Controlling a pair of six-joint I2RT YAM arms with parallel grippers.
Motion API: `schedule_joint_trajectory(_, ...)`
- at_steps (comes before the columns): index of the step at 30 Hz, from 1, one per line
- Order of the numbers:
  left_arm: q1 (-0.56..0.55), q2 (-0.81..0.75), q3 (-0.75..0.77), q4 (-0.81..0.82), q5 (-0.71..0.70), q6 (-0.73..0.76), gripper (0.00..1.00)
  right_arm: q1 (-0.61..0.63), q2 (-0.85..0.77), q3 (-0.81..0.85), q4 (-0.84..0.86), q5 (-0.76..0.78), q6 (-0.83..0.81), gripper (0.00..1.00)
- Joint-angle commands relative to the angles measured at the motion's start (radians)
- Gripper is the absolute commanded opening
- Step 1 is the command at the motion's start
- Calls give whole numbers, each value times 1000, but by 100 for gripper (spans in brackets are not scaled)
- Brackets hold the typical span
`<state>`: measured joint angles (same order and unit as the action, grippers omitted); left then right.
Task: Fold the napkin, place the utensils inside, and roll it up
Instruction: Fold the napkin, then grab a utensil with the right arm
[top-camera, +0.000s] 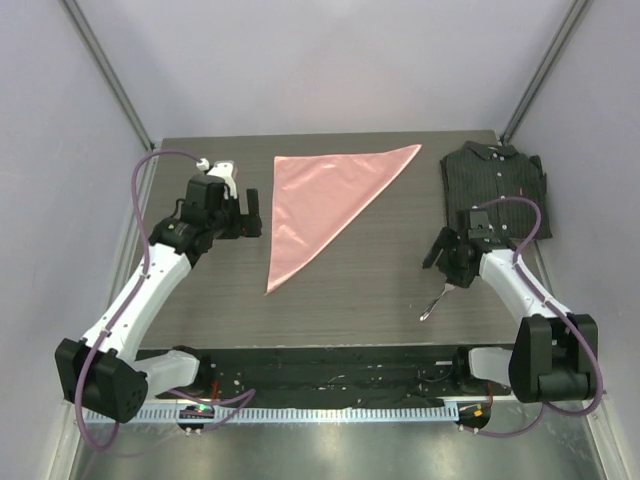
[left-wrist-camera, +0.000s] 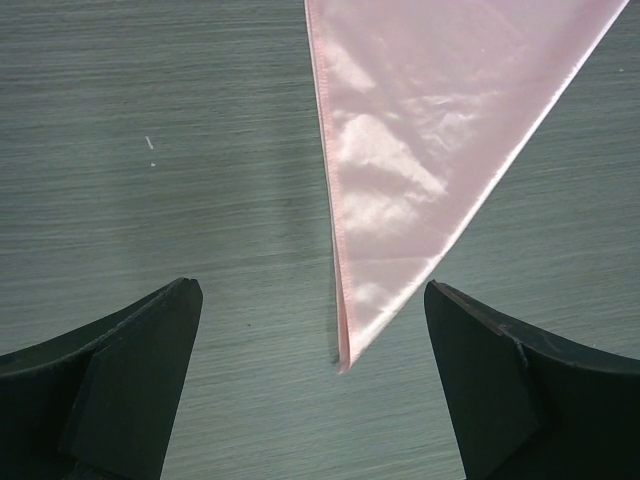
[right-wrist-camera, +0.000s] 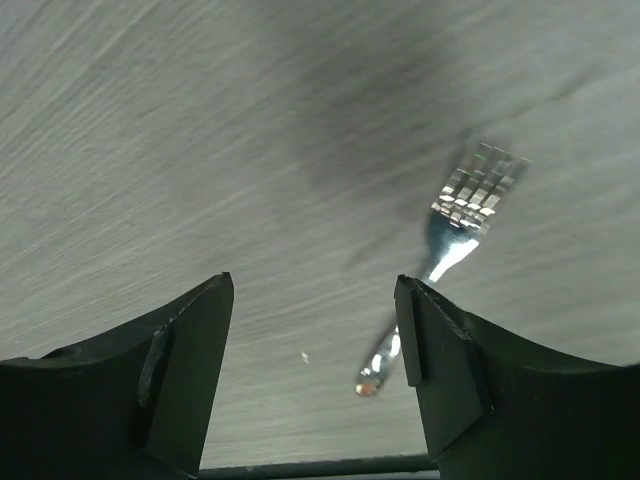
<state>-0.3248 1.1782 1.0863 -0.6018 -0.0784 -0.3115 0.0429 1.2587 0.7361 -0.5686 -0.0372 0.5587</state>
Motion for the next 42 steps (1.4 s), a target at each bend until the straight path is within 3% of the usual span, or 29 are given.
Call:
schedule_joint_trajectory(1,4,-29,-2,10,-4,14,100,-31,-50,6,-111,114,-16,74)
schedule_joint_trajectory(19,4,-58,-8,11,2,8,100,-63,-53,-106,-79,105,96,62)
schedule_joint_trajectory(28,4,-63,-9,11,-4,9,100,-63,-13,-155,13,82,115,36)
schedule_joint_trajectory(32,4,-66,-9,11,-6,11,100,-63,-7,-165,39,60,110,14)
schedule_joint_trajectory(33,4,-66,-9,10,-6,11,100,-61,-2,-167,45,51,110,2)
schedule_joint_trajectory(37,4,-65,-8,11,-6,11,100,-43,7,-150,93,-15,128,1)
schedule_joint_trajectory(42,4,-61,-9,10,-6,9,100,141,51,-35,194,31,247,1)
